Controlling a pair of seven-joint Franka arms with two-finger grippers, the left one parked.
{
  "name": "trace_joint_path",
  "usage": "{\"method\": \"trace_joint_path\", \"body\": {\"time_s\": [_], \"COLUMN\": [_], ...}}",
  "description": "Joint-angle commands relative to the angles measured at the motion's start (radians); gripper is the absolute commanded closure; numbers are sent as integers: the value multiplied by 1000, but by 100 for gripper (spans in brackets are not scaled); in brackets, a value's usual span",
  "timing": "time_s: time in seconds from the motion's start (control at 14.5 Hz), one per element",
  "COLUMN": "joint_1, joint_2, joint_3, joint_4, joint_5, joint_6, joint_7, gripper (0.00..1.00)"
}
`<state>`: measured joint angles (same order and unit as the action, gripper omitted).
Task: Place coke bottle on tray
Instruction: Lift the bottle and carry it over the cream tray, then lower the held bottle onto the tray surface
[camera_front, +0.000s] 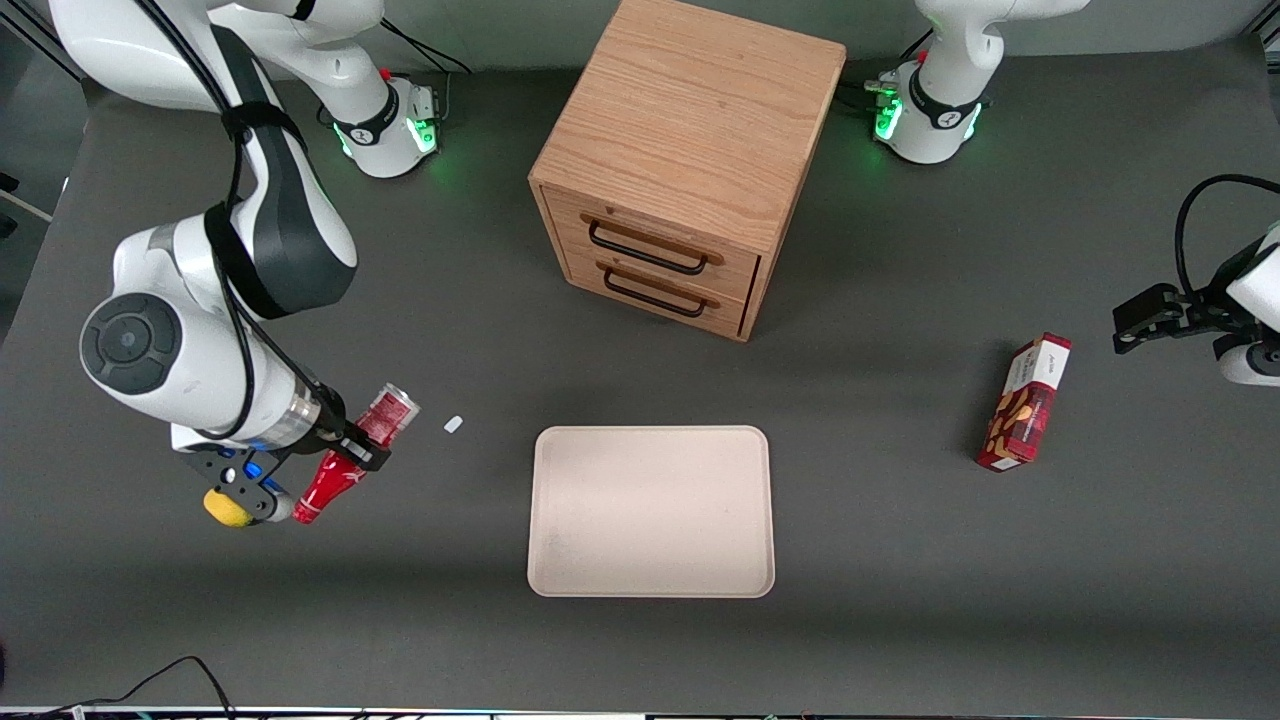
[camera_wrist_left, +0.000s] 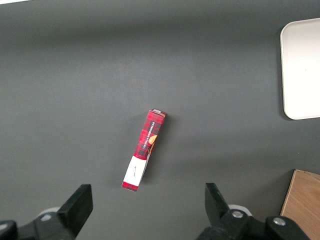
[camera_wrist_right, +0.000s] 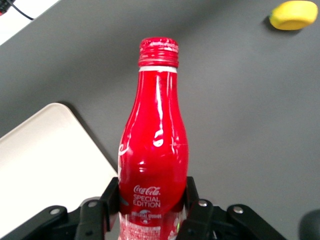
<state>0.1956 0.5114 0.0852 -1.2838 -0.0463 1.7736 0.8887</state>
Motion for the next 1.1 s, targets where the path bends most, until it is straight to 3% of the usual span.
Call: {"method": "trace_joint_path", "body": {"time_s": [0.0,0.21,0.62,0.83,1.03], "joint_1": [37,99,263,292,306], "joint_2": [142,228,323,395,455], "joint_3": [2,-5,-47,-58,-56], "joint_4": [214,302,310,310,310], "joint_5": [11,5,2,0,-50], "joint_6": [-56,-49,73,156,228], "joint_7": [28,39,130,131,136], "gripper": [100,100,100,100,100]}}
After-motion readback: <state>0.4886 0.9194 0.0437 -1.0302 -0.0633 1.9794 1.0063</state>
